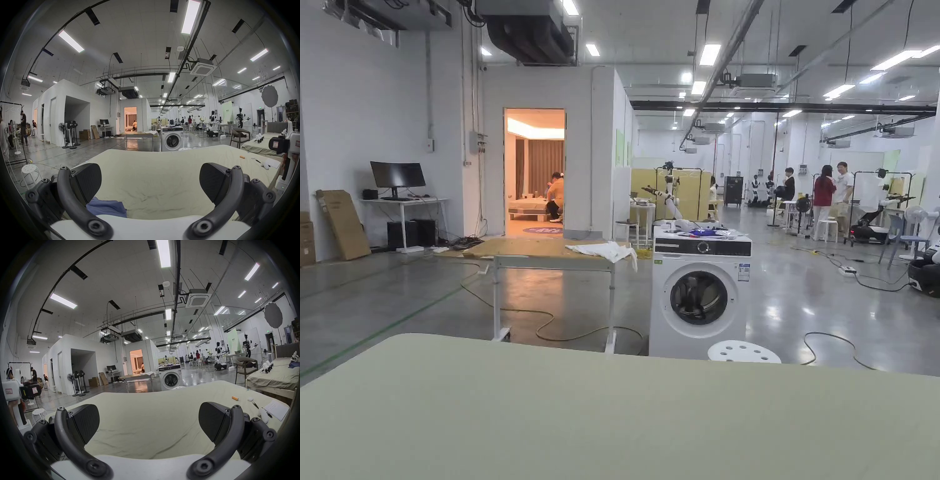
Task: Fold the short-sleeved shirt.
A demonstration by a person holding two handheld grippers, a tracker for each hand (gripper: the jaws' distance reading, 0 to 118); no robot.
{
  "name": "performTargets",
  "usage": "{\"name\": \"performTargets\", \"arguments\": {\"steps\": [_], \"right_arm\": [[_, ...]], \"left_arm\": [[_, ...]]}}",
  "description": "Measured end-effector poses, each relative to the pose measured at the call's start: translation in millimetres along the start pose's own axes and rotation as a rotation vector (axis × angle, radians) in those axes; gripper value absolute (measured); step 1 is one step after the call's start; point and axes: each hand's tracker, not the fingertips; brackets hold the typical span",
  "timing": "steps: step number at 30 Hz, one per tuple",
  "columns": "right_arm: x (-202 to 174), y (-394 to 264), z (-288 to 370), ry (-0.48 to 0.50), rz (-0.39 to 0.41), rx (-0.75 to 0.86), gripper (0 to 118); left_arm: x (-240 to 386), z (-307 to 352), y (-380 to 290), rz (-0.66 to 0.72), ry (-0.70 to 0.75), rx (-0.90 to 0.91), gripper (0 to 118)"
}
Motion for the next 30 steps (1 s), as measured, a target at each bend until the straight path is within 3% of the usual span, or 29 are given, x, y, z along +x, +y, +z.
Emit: {"name": "performTargets", "arguments": {"steps": [10, 27, 30], "right_arm": [[-6.5, -1.5, -2.1, -0.006, 0.058, -0.018, 118], [-3.5, -0.8, -3.9, 0.019, 0.01, -0.035, 118], [-4.9, 0.9, -6.0, -0.012, 0.019, -0.045, 118]], "left_arm": [[5.3, -1.0, 0.6, -0.01, -0.027, -0.006, 118], [5.3, -2.7, -1.8, -0.003, -0.023, -0.026, 118], [5.4, -1.6, -0.7, 0.0, -0.027, -0.023, 118]]}}
